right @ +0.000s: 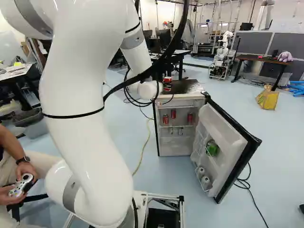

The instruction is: Grab a drink from the fridge

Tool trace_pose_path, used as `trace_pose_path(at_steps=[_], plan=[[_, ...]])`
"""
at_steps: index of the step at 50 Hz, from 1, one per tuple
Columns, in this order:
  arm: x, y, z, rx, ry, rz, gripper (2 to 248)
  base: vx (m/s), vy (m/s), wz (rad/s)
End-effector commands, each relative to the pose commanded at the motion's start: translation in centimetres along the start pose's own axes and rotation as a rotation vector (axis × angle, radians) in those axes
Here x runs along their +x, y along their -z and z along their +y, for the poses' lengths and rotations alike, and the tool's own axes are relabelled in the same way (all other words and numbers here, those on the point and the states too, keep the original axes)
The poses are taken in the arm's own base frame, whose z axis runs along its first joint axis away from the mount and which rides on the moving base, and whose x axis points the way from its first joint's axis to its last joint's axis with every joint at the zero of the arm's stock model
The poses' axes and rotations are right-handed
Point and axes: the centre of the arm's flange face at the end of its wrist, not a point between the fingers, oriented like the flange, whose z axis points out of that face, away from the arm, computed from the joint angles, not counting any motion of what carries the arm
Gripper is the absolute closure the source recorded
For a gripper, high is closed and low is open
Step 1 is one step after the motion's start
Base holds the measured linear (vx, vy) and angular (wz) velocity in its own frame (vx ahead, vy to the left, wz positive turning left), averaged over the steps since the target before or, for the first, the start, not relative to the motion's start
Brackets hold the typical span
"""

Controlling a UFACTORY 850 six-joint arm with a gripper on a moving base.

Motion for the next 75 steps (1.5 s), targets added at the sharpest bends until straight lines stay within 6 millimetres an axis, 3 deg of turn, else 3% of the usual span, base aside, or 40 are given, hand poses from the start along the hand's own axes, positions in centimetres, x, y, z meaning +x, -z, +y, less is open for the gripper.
trace_pose_path(at_steps=[75], plan=[[0.1, -1.7, -2.5, 0.044, 0.009, 0.007, 163, 0.000, 0.000, 0.000]])
